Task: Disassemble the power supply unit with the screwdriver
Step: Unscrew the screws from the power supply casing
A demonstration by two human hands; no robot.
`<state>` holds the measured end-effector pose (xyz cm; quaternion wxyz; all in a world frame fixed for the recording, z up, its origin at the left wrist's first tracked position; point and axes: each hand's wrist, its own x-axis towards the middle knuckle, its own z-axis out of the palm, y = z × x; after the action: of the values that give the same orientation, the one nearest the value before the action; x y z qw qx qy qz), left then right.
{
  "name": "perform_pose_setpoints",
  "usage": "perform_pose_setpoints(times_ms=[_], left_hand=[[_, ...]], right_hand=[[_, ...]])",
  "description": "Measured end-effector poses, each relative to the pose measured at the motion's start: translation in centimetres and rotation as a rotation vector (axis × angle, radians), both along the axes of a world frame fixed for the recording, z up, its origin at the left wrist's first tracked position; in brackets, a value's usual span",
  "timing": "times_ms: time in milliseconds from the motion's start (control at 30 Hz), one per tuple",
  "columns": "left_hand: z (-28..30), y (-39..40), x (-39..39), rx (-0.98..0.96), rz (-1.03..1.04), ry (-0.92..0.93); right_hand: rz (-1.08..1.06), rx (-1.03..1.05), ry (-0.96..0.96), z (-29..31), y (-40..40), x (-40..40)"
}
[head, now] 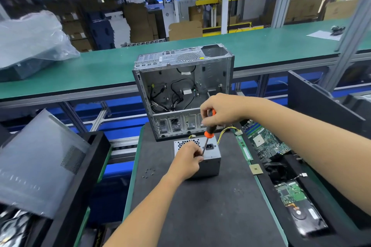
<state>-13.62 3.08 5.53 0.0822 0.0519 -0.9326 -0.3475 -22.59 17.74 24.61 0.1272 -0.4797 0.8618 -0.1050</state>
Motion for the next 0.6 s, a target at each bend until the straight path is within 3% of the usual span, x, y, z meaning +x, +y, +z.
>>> perform_pose_setpoints(times_ms=[100, 367, 500, 600], left_hand=[[0.0, 0.1, 0.1, -0.021, -0.014, 0.013], [0.4, 0.2, 0.5, -0.08, -0.054, 0.027], [0.9, 0.3, 0.3, -0.14, -0.08, 0.031], [1.2, 0.2, 0.1, -0.207, -0.112, 0.008]], right_hand=[[0.026, 0.122, 0.177, 0.0, -0.7, 0.0], [0.092, 0.055, 0.139, 1.1, -0.1, 0.0], [-0.005, 0.261, -0.028, 0.7, 0.3, 0.2], [-0.013, 0.435, -0.019, -0.2, 0.6, 0.6]])
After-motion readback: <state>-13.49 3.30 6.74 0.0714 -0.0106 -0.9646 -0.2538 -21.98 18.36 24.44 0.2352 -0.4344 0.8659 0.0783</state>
